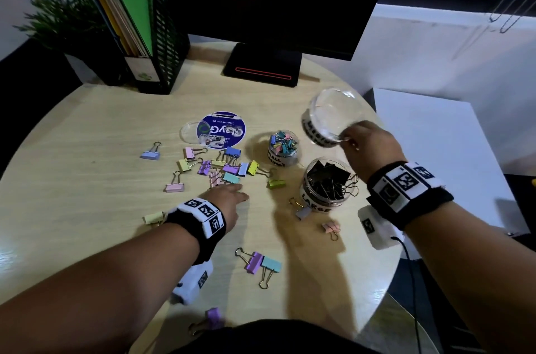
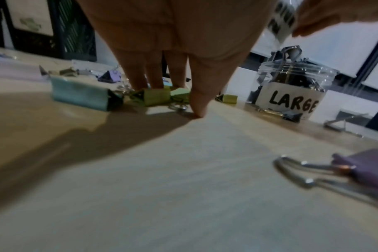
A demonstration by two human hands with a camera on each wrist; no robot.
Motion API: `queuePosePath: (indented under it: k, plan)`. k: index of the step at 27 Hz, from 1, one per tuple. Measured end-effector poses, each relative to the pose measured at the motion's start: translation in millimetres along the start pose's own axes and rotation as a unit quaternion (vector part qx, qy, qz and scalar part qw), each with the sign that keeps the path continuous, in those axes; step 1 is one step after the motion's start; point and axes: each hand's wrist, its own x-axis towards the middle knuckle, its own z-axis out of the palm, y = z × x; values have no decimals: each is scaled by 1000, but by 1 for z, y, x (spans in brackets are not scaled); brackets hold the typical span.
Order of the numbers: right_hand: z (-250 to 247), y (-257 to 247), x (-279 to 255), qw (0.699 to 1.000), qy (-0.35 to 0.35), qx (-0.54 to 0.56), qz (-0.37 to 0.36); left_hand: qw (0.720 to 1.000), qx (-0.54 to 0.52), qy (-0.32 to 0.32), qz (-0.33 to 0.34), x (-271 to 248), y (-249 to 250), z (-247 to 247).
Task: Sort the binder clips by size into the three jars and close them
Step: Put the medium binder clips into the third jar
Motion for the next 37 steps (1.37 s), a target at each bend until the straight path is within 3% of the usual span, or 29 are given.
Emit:
queuePosePath:
  k: [7, 12, 15, 18, 22, 29, 37]
  plan:
    - [16, -71, -54, 984, -74, 51, -153, 1000, 4, 21, -2, -8, -21, -1]
    - [39, -78, -85, 967, -224, -32, -117, 996, -41, 76, -9, -22, -41, 7]
    - [49, -77, -93, 959, -261, -34, -107, 990, -94, 102, -8, -28, -46, 14]
    - [54, -73, -99, 957, -270, -2, -108, 967, -188, 169, -27, -33, -50, 16]
    - [49, -63, -103, 976, -211, 31, -54, 961, -217, 168, -38, -37, -55, 21]
    - [50, -13, -112, 954, -261, -71, 133, 978, -149, 142, -20, -32, -47, 18]
    - [48, 9, -114, 963, -183, -15, 197, 991, -73, 103, -39, -31, -35, 9]
